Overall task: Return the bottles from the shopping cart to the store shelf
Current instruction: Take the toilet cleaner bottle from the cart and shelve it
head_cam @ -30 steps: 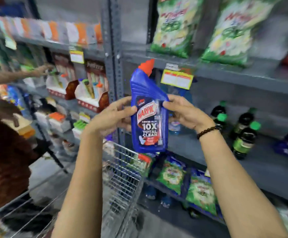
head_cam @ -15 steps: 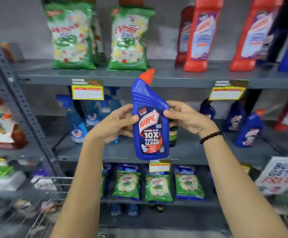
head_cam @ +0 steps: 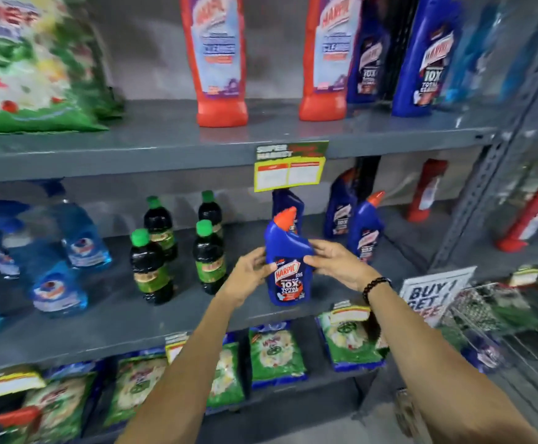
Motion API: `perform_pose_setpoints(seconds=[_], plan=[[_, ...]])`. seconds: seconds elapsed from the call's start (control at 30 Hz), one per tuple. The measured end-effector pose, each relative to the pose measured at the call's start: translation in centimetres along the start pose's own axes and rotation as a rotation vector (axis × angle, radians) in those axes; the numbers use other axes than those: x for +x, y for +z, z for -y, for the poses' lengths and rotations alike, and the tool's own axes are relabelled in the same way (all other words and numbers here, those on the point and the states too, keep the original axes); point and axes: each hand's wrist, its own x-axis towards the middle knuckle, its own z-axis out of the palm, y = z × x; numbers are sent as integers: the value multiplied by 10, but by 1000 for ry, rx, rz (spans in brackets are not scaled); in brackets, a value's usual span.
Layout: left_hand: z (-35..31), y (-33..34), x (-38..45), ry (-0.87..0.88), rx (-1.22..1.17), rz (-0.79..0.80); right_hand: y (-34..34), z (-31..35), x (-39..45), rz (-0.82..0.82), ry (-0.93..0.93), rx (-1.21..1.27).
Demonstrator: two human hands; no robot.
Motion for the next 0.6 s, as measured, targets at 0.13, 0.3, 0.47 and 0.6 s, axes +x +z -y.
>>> perform_pose_setpoints(seconds=[0.13, 0.3, 0.47, 0.6], plan=[[10, 31, 56, 20, 33, -77, -44, -19, 35, -22, 32, -5], [21, 47, 98, 28, 42, -149, -74, -35, 70, 19, 65, 29], [32, 47, 107, 28, 55, -207, -77, -43, 85, 57, 43, 51], [37, 51, 104, 25, 44, -267, -78, -44, 82, 36, 3, 52]])
